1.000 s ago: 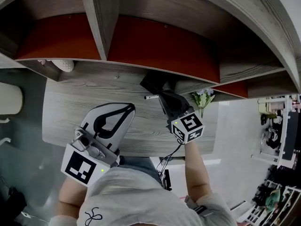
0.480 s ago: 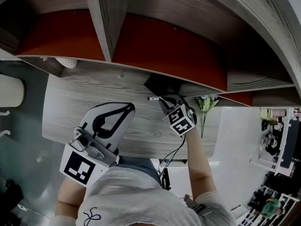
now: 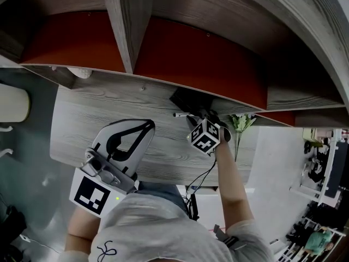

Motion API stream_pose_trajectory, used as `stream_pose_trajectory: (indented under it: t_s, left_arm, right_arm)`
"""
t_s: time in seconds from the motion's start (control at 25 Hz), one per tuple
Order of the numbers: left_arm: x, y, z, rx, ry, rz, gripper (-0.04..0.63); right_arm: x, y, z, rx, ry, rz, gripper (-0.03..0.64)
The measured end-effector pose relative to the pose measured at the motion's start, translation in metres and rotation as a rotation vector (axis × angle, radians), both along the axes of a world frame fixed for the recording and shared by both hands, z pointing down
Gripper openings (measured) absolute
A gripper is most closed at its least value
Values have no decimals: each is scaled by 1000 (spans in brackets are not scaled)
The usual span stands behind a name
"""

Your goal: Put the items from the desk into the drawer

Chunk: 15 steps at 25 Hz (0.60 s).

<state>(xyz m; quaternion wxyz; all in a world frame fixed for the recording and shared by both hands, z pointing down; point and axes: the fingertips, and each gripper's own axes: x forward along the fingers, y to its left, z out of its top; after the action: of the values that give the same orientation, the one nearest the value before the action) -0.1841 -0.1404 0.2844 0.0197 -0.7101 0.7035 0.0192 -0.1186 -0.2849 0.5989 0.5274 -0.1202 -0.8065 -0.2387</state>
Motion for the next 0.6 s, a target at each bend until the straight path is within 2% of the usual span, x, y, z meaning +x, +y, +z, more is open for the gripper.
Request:
stream_pose_trajectory:
  t_s: [0.24, 0.44, 0.6]
  left_arm:
    - [2, -1, 1, 3, 9, 5, 9]
    - [5, 0, 1, 10, 16, 13, 9]
    - [5, 2, 0, 13, 11, 14, 9]
  right_arm:
    - [0, 1, 1, 10, 6, 0, 67]
    - [0, 5, 0, -33, 41, 17, 69]
    - [6, 19, 1, -50, 73, -23, 69]
